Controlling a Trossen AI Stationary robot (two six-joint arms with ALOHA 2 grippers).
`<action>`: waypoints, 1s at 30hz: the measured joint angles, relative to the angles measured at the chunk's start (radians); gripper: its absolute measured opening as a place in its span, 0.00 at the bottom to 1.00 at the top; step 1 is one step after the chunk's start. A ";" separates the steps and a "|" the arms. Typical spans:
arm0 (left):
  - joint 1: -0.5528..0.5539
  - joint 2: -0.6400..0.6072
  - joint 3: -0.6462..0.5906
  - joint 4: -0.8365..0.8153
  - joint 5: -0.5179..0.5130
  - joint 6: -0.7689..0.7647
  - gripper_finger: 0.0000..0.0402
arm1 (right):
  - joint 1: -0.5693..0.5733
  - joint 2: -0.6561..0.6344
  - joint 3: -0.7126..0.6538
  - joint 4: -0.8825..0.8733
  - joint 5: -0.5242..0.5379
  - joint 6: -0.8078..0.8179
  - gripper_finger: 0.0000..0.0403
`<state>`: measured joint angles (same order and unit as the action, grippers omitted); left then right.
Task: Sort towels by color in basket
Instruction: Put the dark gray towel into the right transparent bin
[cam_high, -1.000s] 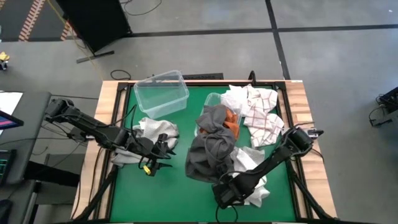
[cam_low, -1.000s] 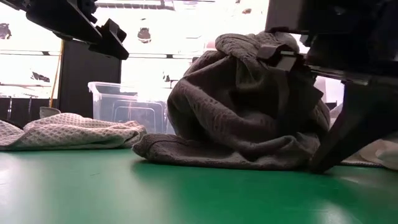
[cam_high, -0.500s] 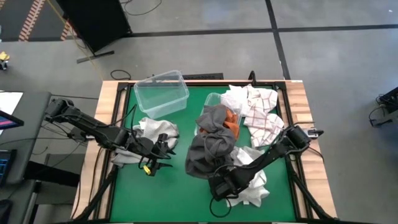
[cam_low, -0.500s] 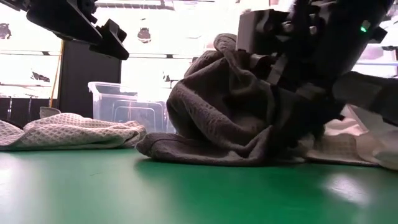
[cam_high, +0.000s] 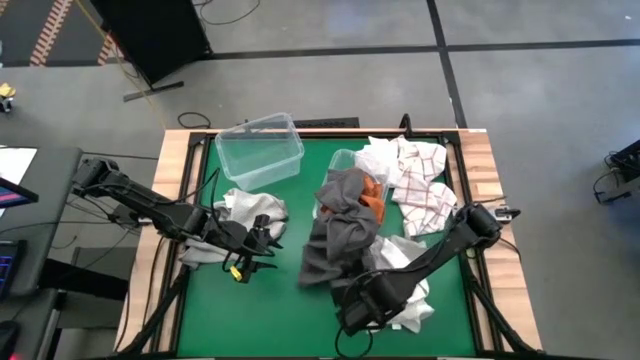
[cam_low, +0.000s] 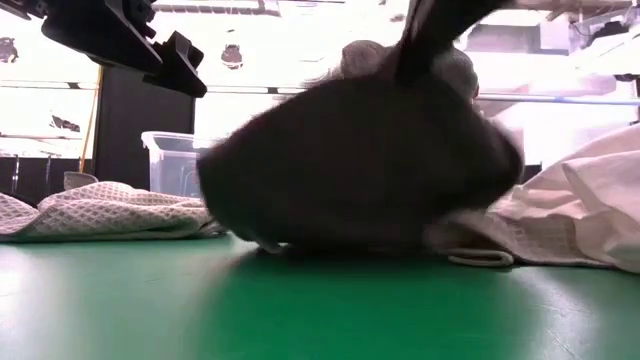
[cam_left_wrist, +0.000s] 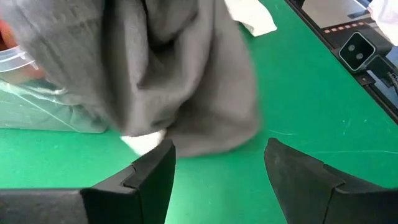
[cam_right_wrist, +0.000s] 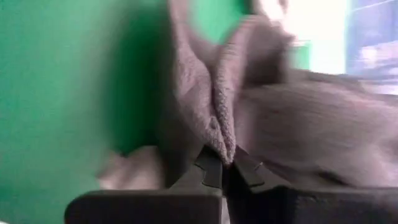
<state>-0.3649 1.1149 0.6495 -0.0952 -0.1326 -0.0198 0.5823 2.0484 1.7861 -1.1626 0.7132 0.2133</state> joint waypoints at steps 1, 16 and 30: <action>0.000 0.000 0.000 0.000 0.000 0.000 0.59 | 0.001 0.000 0.040 -0.061 0.030 0.010 0.05; 0.000 0.000 0.000 -0.022 0.000 -0.004 0.59 | -0.162 -0.171 0.232 -0.407 0.312 0.077 0.05; 0.000 0.000 0.000 -0.051 0.000 0.007 0.59 | -0.510 -0.268 0.232 -0.408 0.110 0.000 0.06</action>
<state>-0.3653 1.1149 0.6498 -0.1459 -0.1326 -0.0124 0.0724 1.7809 2.0181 -1.5711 0.8236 0.2133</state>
